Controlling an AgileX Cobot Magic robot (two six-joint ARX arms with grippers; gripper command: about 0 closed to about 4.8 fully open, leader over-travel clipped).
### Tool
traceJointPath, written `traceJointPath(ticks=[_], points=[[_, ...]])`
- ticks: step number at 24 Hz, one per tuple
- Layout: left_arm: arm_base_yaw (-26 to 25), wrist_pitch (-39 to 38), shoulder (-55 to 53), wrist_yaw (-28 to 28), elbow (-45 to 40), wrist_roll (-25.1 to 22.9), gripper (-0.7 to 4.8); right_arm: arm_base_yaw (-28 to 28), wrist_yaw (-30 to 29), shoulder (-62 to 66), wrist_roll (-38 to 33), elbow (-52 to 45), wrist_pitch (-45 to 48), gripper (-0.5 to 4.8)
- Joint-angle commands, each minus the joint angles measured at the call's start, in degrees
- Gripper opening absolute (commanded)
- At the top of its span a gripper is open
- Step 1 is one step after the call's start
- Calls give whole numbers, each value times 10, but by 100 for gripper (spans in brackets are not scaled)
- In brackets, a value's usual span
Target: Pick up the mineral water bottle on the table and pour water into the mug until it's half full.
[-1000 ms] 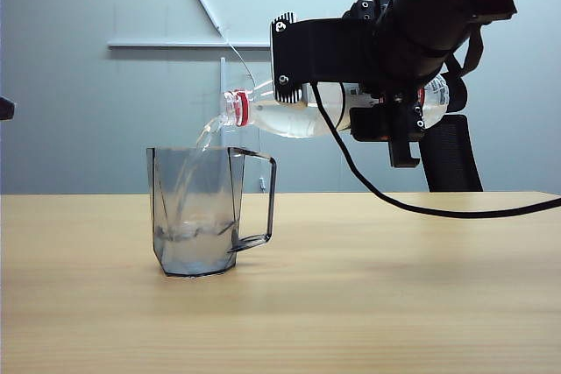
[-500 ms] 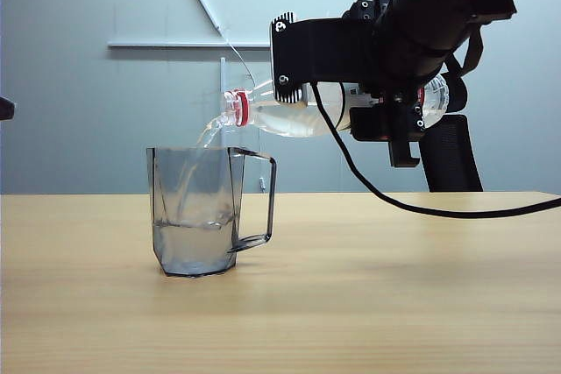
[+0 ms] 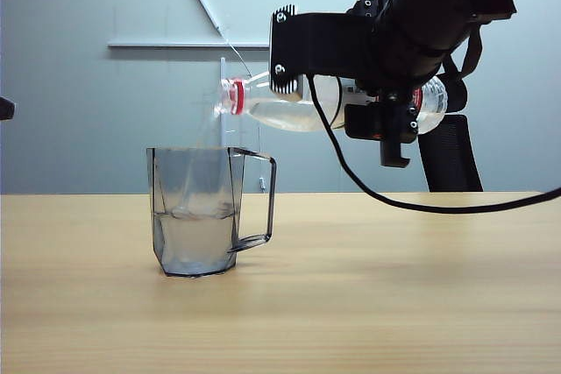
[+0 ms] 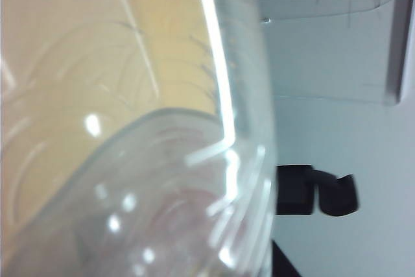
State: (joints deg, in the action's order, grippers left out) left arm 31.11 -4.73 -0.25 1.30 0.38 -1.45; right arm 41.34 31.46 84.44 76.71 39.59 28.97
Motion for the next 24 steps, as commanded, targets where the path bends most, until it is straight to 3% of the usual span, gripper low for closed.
traceJointPath(ticks=[1,5,14,19,21,24], points=[[0,5,-1,0,1,2,-2,0,-1,-5,-54,6,-1,280],[0,5,-1,0,1,2,-2,0,-2,-5,-118,6,-25,280],[0,5,-1,0,1,2,-2,0,-10,-5,-372,6,-35,278],[0,5,-1,0,1,2,-2,-1,-49,-5,-522,6,-35,279],[0,5,-1,0,1,2,-2,-5,-88,-5,-633,5,-32,279],[0,5,-1,0,1,2,-2,-16,-108,-5,-694,-7,-1,279]])
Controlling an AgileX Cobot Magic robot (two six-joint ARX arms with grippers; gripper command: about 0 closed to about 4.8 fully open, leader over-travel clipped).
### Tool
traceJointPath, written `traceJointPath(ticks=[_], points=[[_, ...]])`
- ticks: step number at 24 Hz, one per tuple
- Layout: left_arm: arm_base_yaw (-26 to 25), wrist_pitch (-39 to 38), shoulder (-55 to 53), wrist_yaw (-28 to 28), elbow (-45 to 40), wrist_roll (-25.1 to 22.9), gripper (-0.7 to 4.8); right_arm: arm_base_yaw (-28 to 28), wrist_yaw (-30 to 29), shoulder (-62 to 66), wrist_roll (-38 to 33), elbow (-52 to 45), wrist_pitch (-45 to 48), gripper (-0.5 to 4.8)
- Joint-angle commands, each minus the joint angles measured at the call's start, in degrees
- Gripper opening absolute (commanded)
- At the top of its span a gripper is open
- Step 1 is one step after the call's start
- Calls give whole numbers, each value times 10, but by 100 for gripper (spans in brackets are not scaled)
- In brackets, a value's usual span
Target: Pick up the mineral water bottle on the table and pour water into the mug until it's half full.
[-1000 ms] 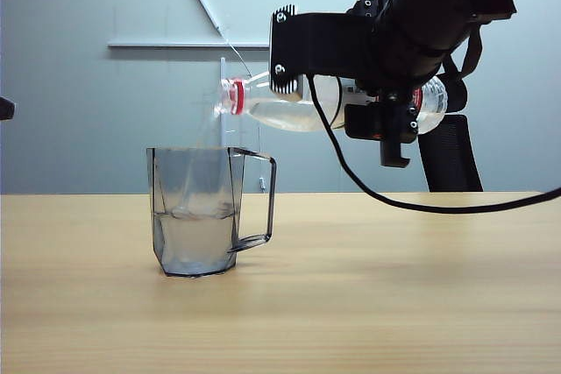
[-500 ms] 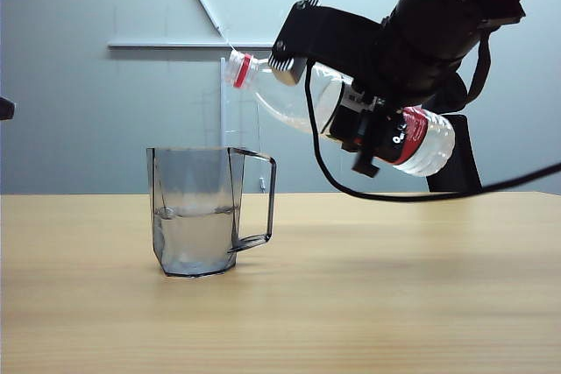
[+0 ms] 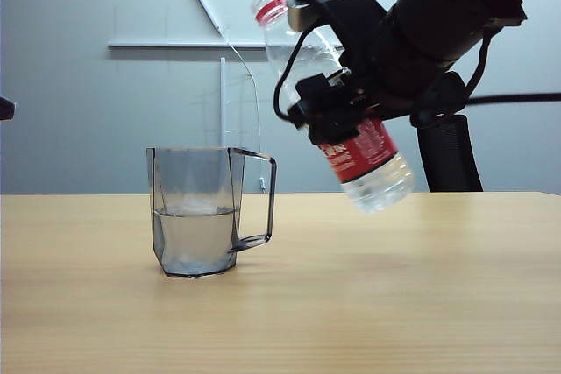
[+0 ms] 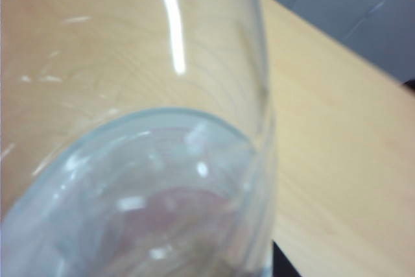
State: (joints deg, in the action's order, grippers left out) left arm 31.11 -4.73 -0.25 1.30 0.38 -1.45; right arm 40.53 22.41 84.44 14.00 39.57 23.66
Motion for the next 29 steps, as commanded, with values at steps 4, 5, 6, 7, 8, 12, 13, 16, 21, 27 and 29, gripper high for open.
traceJointPath(ticks=[4,5,6,7,8,12,13,16,21,27,29], points=[[0,5,-1,0,1,2,-2,-35,-18,-6,-143,-60,148,279],[0,5,-1,0,1,2,-2,-43,-18,-7,-161,-75,169,279],[0,5,-1,0,1,2,-2,-52,-19,-7,-183,-95,199,279],[0,5,-1,0,1,2,-2,-65,-18,-7,-216,-127,245,279],[0,5,-1,0,1,2,-2,-70,-18,-7,-231,-146,275,279],[0,5,-1,0,1,2,-2,-74,-18,-7,-253,-223,381,279],[0,5,-1,0,1,2,-2,-74,-19,-7,-260,-229,385,279],[0,5,-1,0,1,2,-2,-74,-18,-7,-264,-242,395,284],[0,5,-1,0,1,2,-2,-74,-23,3,-264,-246,399,319],[0,5,-1,0,1,2,-2,-74,-41,26,-264,-247,421,422],[0,5,-1,0,1,2,-2,-74,-42,25,-258,-248,423,458]])
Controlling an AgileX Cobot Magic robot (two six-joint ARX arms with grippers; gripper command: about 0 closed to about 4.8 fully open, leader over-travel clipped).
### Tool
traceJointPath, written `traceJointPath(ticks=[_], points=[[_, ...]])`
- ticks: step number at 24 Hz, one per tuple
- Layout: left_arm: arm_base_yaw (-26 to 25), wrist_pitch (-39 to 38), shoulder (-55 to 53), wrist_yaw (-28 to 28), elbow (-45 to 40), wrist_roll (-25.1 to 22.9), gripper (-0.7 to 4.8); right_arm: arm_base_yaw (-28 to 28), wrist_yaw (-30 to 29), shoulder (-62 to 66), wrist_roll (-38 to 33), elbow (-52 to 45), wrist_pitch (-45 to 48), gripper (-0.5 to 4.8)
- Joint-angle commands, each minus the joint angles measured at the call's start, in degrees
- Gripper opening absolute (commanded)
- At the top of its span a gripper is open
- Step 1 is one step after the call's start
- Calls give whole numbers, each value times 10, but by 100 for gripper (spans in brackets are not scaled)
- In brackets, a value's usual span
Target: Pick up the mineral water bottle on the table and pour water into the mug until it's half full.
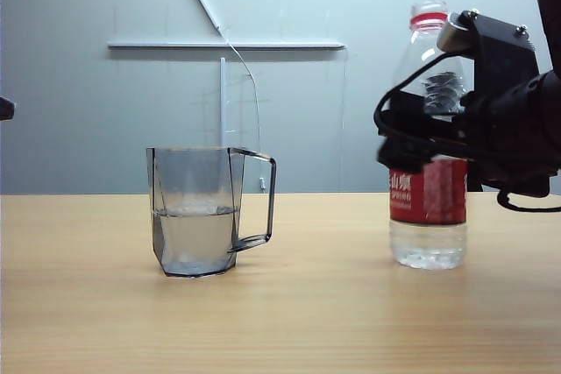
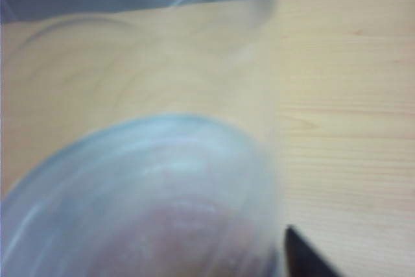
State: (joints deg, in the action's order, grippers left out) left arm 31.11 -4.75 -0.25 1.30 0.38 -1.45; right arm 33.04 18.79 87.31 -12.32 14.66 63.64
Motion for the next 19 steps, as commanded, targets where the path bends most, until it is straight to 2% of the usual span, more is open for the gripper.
traceJointPath(ticks=[1,4,14,19], points=[[0,6,-1,0,1,2,-2,1,-5,-3,6,1,23,470],[0,6,-1,0,1,2,-2,2,-9,-4,5,-5,31,479],[0,6,-1,0,1,2,-2,2,-10,-5,5,-96,169,479],[0,6,-1,0,1,2,-2,14,-39,-36,3,-139,172,479]])
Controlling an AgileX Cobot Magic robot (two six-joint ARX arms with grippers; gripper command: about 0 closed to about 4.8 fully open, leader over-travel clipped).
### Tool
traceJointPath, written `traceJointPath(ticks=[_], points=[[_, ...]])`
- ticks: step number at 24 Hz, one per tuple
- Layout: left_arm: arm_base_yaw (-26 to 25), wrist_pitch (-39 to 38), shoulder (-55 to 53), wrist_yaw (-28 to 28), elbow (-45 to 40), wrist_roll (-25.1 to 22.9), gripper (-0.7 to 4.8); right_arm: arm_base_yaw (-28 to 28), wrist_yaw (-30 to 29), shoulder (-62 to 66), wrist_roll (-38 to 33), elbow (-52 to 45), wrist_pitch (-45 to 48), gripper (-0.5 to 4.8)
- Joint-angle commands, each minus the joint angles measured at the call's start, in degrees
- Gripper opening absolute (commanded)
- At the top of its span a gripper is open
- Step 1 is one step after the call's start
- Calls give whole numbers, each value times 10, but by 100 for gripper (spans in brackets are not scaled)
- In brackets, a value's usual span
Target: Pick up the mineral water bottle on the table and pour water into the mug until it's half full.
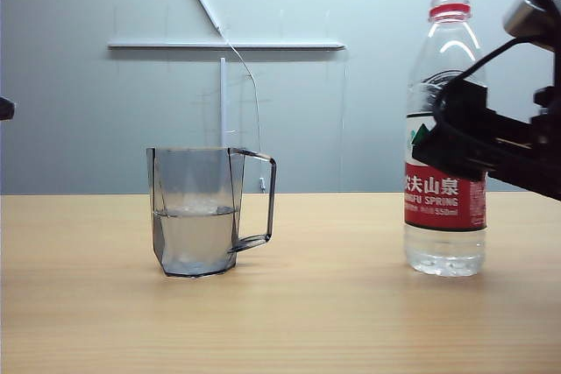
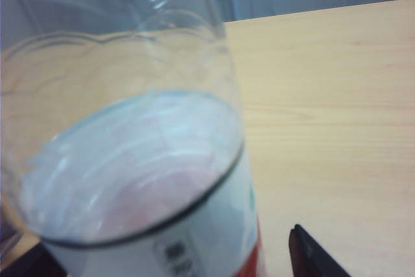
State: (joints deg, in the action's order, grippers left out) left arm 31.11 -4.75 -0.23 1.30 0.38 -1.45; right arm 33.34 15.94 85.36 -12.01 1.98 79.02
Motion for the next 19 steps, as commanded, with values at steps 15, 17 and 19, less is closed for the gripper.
traceJointPath(ticks=[15,17,19], points=[[-13,6,-1,0,1,2,-2,95,126,-32,1,-21,17,479],[-25,5,-1,0,1,2,-2,95,132,-32,1,-21,17,479],[-42,6,-1,0,1,2,-2,95,138,-33,0,-21,17,479]])
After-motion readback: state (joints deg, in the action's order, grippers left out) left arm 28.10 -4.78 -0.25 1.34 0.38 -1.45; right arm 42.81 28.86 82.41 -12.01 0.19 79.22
